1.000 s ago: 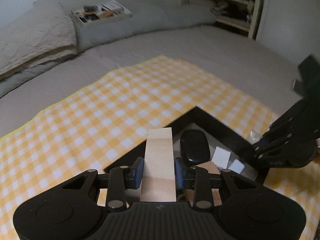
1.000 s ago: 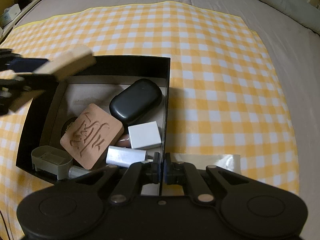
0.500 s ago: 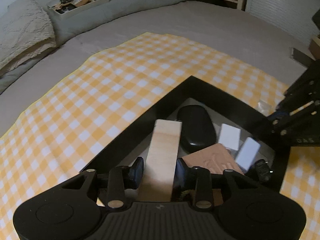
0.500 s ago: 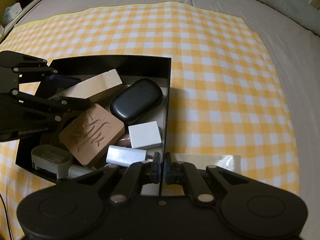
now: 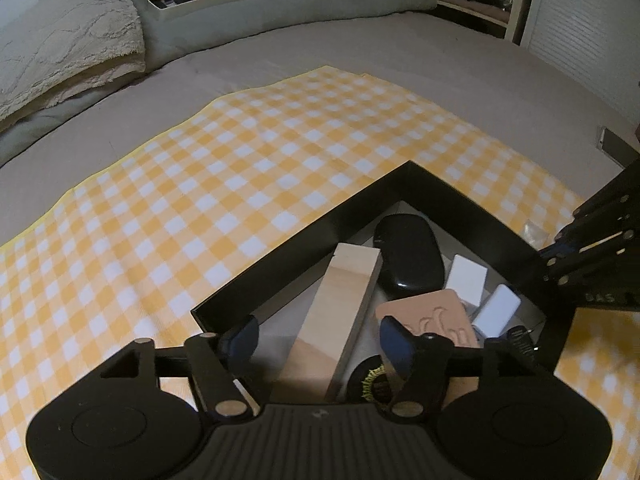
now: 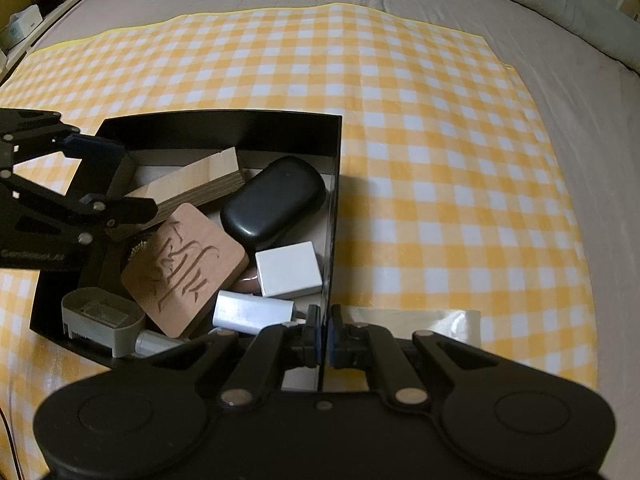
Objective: Organize rigid objects
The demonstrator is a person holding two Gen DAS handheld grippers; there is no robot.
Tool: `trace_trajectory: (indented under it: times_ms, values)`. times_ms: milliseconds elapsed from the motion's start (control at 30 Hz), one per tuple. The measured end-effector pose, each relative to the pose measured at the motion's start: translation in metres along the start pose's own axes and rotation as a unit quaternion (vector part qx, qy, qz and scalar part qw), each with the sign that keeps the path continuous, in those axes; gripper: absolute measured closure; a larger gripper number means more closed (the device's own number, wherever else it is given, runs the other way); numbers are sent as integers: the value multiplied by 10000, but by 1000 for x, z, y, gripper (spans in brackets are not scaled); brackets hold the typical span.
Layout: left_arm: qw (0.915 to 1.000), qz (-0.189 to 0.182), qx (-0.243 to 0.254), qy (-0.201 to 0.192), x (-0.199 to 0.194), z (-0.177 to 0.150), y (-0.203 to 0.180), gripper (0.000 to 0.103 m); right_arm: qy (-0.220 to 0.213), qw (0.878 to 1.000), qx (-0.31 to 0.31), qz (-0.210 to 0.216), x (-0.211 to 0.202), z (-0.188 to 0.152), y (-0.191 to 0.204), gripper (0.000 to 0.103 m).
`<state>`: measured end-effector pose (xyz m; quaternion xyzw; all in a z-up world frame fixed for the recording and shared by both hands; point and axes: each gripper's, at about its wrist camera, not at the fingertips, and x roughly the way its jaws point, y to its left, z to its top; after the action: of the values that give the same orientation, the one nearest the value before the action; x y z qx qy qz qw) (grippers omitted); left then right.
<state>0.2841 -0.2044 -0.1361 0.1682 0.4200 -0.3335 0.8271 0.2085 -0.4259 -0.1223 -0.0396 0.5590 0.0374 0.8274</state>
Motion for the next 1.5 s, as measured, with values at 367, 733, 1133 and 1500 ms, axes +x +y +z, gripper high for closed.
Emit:
trace_trajectory:
  times_ms: [367, 733, 1133, 1500]
  values:
    - [9994, -42, -326, -59, -3, 8, -7, 37, 2, 10000, 1, -4, 0, 0, 0, 99]
    - [9957, 22, -898, -231, -31, 7, -9, 5, 1, 10000, -5, -8, 0, 1, 0, 99]
    - [9865, 287, -1568, -367, -89, -11, -7, 0, -160, 9998, 115, -52, -9, 4, 0, 99]
    - [9779, 678, -1796, -832, -153, -34, -19, 0, -1145, 9930, 234, 149, -98, -24, 5, 88]
